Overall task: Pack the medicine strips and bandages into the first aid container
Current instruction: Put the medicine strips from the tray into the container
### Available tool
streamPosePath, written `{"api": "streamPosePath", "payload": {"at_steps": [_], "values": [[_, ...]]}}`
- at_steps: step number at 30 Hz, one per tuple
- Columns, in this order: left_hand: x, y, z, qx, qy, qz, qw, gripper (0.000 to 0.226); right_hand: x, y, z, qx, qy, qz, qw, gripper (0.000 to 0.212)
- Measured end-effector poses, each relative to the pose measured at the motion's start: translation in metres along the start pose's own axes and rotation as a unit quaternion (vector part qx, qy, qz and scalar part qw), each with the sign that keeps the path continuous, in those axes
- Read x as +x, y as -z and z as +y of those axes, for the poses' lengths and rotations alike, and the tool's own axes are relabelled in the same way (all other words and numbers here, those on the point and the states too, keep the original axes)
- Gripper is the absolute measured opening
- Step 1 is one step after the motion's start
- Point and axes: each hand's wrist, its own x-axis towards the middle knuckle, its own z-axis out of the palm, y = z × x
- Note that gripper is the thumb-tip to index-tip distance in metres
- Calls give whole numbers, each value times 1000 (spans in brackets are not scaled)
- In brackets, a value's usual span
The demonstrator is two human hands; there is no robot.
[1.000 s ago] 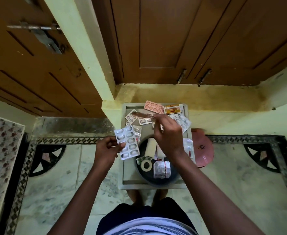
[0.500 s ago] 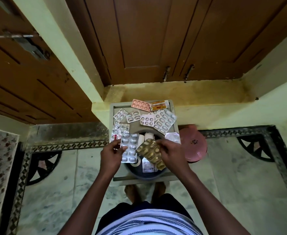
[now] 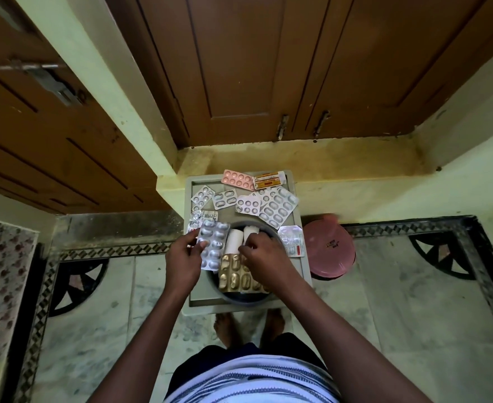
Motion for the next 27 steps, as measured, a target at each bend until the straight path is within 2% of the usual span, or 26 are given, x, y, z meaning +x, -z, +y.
{"api": "streamPosePath", "payload": {"at_steps": [2,4,7,10,15,19,23,24,27], "values": [[-3,-1,5,7,-23,6,1000,34,-6,-11,2,17,22,9,1000,15],[-7,-4,10,17,-63,5,998,36,-13,-19,4,27,46,-15,998,20],[-16,-7,21,43,-114,-4,993,34,-20,-23,13,83,37,-27,996,29],[-21,-10,26,67,-152,16,986,24,-31,-22,27,200,-19,19,979,33],[-24,-13,41,48,-167,40,984,17,-37,-14,28,234,-27,59,970,26],[-29,-17,51,25,-163,36,986,16,-35,-5,19,326,-106,137,929,31],[-31,-19,54,24,-169,30,985,15,-30,9,8,494,-198,139,835,39],[-31,-18,55,29,-176,34,983,15,-28,9,9,511,-207,129,824,40],[-29,-13,54,46,-193,48,979,16,-22,2,12,499,-197,53,842,37]]}}
